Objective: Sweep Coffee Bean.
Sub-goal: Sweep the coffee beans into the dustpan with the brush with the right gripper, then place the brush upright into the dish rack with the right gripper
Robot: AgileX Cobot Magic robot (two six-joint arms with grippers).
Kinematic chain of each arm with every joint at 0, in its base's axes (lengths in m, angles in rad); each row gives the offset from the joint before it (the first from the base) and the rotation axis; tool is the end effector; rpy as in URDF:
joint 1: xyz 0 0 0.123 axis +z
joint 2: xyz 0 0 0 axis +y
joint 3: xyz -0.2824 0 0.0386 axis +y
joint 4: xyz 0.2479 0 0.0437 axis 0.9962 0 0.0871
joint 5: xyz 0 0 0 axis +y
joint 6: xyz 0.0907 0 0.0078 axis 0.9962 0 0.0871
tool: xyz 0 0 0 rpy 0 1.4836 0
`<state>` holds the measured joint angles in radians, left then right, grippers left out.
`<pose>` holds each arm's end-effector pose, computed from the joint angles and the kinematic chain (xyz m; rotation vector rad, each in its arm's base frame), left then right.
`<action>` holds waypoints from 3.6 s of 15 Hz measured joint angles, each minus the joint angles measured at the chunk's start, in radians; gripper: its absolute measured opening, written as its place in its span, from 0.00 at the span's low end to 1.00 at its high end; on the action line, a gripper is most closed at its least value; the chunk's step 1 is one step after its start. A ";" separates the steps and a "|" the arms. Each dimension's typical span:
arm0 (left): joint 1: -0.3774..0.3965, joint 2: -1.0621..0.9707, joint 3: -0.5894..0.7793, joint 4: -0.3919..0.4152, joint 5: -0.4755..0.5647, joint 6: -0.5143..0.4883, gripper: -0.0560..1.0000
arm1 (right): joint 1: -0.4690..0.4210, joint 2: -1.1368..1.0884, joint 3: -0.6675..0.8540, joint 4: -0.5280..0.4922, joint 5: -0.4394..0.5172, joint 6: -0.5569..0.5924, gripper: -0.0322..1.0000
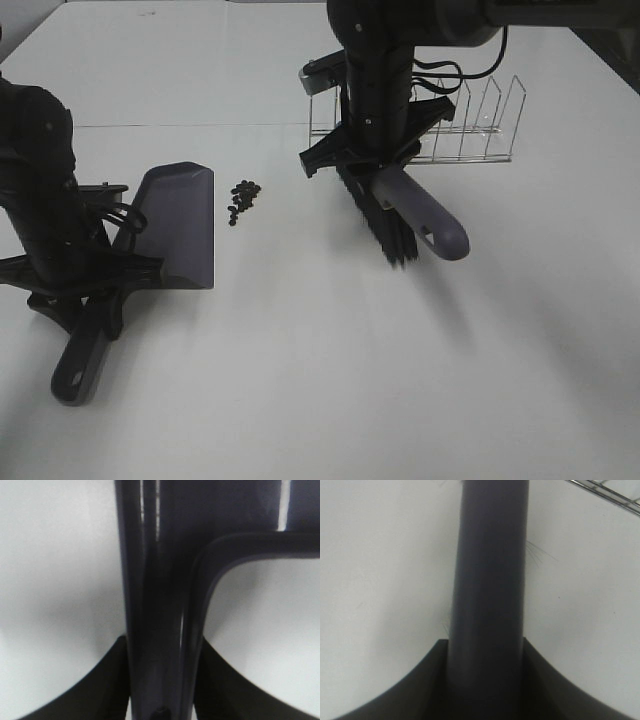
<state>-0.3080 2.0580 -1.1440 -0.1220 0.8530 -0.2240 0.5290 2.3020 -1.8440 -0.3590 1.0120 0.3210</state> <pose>0.3240 -0.1118 0.0947 0.0020 -3.0124 0.0841 0.4261 0.2176 0.1522 -0.5209 2.7753 -0.3083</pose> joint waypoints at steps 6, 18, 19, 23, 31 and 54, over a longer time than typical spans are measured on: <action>0.000 0.000 -0.001 -0.008 -0.007 0.003 0.35 | 0.055 0.229 -0.371 0.117 0.188 -0.126 0.31; 0.000 0.001 -0.003 -0.013 -0.010 0.010 0.35 | 0.208 0.326 -0.581 0.359 0.203 -0.125 0.31; 0.000 0.001 -0.003 -0.014 -0.010 0.010 0.35 | 0.208 0.304 -0.581 0.366 0.205 -0.120 0.31; 0.000 0.001 -0.003 -0.017 -0.014 0.010 0.35 | 0.214 0.230 -0.581 0.385 0.170 -0.101 0.31; 0.000 0.001 -0.004 -0.020 -0.015 0.011 0.35 | 0.169 0.120 -0.581 0.041 0.219 -0.095 0.31; 0.000 0.001 -0.004 -0.025 -0.019 0.012 0.35 | -0.381 -0.271 0.207 0.198 0.006 -0.181 0.31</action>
<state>-0.3080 2.0590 -1.1480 -0.1470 0.8340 -0.2120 0.1480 2.0310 -1.6370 -0.1610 1.0180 0.1400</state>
